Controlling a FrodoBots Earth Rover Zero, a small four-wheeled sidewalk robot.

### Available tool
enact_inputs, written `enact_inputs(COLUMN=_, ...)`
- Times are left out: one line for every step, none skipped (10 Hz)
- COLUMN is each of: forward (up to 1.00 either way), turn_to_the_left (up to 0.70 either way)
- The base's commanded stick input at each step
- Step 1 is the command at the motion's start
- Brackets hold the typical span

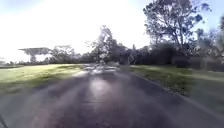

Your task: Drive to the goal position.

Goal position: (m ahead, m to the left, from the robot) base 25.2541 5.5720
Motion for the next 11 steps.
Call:
enact_inputs(forward=0.7, turn_to_the_left=-0.1)
enact_inputs(forward=0.7, turn_to_the_left=-0.35)
enact_inputs(forward=0.7, turn_to_the_left=-0.35)
enact_inputs(forward=0.7, turn_to_the_left=-0.35)
enact_inputs(forward=0.7, turn_to_the_left=-0.35)
enact_inputs(forward=0.7, turn_to_the_left=0.0)
enact_inputs(forward=0.7, turn_to_the_left=0.0)
enact_inputs(forward=0.7, turn_to_the_left=0.0)
enact_inputs(forward=0.7, turn_to_the_left=0.0)
enact_inputs(forward=0.7, turn_to_the_left=0.0)
enact_inputs(forward=0.7, turn_to_the_left=0.0)
